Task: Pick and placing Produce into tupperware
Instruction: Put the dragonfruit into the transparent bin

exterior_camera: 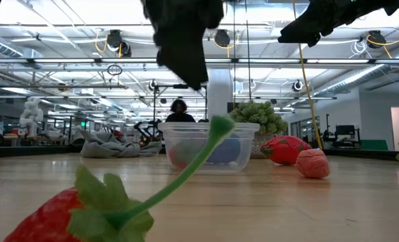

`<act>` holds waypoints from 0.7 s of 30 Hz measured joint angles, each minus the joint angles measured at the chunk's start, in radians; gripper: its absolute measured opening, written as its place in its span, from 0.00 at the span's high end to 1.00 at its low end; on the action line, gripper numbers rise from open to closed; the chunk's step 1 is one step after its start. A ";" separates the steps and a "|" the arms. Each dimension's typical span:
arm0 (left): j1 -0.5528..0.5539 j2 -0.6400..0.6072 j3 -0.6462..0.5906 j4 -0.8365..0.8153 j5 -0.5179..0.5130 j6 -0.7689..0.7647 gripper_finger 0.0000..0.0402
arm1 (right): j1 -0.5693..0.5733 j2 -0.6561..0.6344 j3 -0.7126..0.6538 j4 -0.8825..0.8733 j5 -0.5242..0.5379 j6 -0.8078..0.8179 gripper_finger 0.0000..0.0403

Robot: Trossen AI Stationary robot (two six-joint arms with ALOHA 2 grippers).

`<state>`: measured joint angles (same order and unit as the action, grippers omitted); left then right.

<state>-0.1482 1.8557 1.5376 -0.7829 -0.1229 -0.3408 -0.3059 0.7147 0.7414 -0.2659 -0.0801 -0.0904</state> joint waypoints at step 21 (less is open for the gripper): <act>-0.223 -0.026 0.162 -0.727 -0.302 -0.443 0.51 | 0.002 0.000 0.000 -0.009 -0.026 0.011 0.55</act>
<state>-0.3714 1.8293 1.6993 -1.5097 -0.4248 -0.7842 -0.3040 0.7143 0.7414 -0.2748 -0.1062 -0.0790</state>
